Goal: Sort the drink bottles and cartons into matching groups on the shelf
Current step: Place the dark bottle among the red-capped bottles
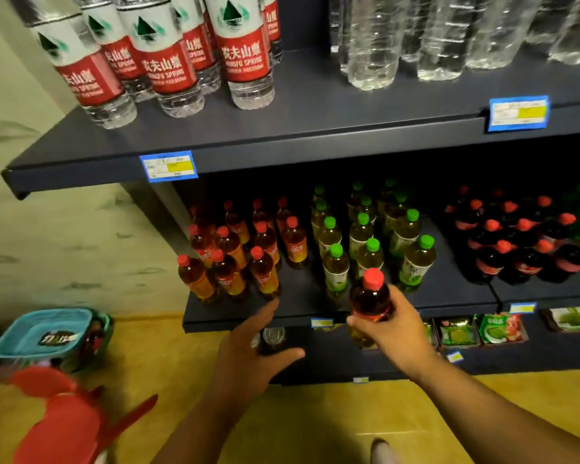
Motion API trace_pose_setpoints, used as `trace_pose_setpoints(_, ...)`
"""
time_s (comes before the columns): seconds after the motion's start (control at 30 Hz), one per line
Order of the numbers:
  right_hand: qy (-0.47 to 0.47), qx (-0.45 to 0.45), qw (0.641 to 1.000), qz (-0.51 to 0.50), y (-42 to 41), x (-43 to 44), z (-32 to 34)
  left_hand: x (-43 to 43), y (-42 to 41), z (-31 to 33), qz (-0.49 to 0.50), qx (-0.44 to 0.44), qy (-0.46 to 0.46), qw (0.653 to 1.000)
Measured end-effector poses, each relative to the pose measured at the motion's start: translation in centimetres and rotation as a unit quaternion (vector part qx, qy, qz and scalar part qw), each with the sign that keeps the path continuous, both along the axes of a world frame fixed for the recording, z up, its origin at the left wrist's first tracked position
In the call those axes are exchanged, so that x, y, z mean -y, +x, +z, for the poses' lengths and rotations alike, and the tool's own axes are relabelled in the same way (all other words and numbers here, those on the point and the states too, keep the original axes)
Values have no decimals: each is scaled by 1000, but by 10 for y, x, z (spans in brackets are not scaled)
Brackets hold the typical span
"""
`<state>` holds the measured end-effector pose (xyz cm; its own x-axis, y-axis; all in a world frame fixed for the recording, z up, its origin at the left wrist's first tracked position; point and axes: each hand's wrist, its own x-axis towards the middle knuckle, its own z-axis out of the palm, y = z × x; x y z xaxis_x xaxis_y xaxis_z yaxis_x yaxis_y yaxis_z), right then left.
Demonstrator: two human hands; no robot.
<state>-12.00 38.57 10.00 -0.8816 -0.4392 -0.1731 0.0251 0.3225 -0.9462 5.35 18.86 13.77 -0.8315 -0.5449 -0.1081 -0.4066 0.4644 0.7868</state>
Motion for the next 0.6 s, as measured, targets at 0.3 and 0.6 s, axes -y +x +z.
trace_pose_setpoints(0.3, 36, 5, 999, 9, -26, 67, -53, 36, -4, -22, 51, 13, 47, 998)
trace_pose_setpoints(0.6, 56, -6, 998, 14, -47, 153, -108, 57, 6, -39, 93, -30, 107, 989)
